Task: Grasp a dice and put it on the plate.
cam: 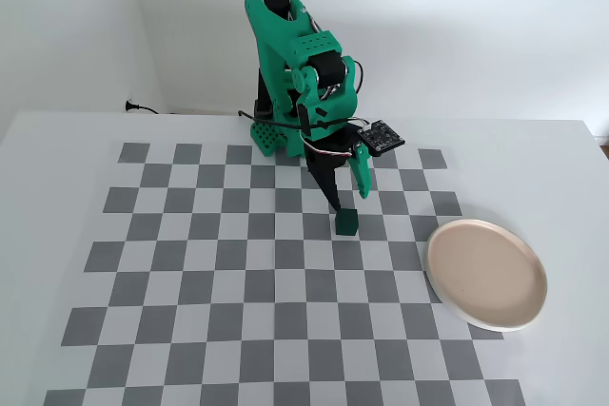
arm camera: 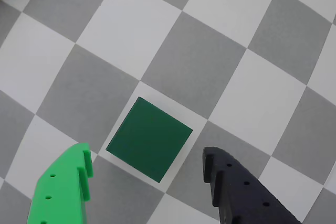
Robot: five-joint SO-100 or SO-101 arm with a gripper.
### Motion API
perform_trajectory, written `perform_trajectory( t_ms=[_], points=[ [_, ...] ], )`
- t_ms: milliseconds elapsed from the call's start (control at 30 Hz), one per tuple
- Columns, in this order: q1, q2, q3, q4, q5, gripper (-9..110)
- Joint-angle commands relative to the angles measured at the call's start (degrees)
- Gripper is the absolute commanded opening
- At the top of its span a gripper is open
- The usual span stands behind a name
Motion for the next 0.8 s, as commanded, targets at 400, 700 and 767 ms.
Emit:
perform_trajectory(
  t_ms=[400, 700, 767],
  points=[
    [-2.4, -9.1, -2.9, -8.3, 2.7, 20],
    [-3.3, -17.1, -1.3, -14.6, 4.4, 20],
    [-3.3, -18.6, -1.3, -15.6, 4.6, 20]
  ],
)
